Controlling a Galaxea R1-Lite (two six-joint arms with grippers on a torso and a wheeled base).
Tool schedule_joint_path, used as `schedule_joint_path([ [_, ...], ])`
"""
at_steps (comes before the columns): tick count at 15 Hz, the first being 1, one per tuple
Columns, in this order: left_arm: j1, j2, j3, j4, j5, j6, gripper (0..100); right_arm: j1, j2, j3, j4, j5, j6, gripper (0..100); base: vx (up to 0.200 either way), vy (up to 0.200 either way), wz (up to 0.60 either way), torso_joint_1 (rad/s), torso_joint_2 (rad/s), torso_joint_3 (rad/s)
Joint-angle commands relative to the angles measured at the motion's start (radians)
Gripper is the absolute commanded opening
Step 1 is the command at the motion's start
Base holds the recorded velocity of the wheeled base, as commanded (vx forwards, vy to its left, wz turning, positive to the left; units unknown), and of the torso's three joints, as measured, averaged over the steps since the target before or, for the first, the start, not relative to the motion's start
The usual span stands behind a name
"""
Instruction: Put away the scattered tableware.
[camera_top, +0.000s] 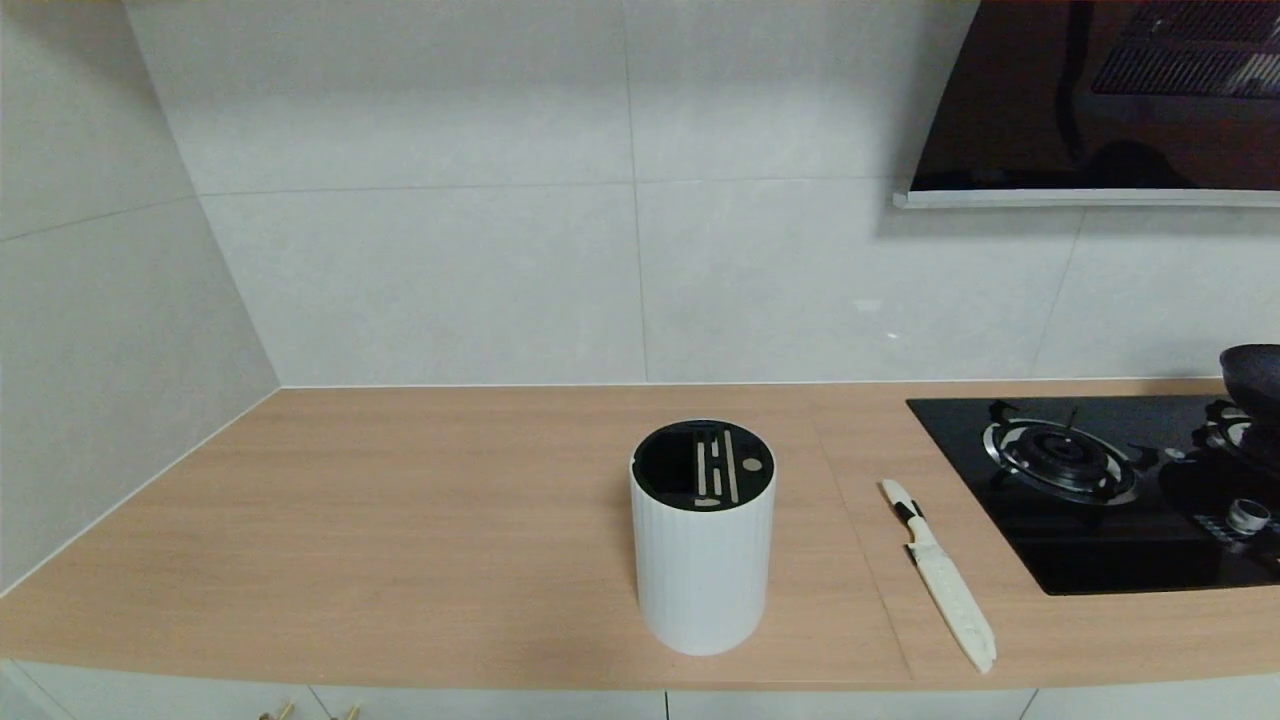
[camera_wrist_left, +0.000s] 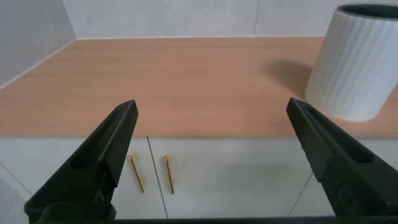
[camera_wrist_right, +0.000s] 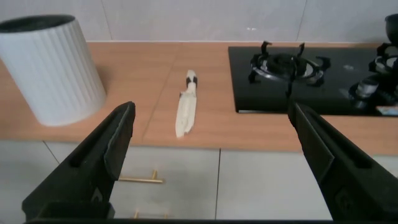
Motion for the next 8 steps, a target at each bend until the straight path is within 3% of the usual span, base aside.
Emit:
schedule_joint_path([
  [1,0.0,0.0,0.0,0.0,0.0,0.0,100,0.0,0.001,0.0,0.0,0.0,0.0,100,0.0,0.0,0.0,0.203,-0.4,-0.217],
  [3,0.0,0.0,0.0,0.0,0.0,0.0,100,0.0,0.001,0.0,0.0,0.0,0.0,100,0.0,0.0,0.0,0.183,-0.38,-0.193],
  [8,0.0,0.0,0.0,0.0,0.0,0.0,100,0.0,0.001,0.0,0.0,0.0,-0.002,100,0.0,0.0,0.0,0.01,-0.02,-0.011],
])
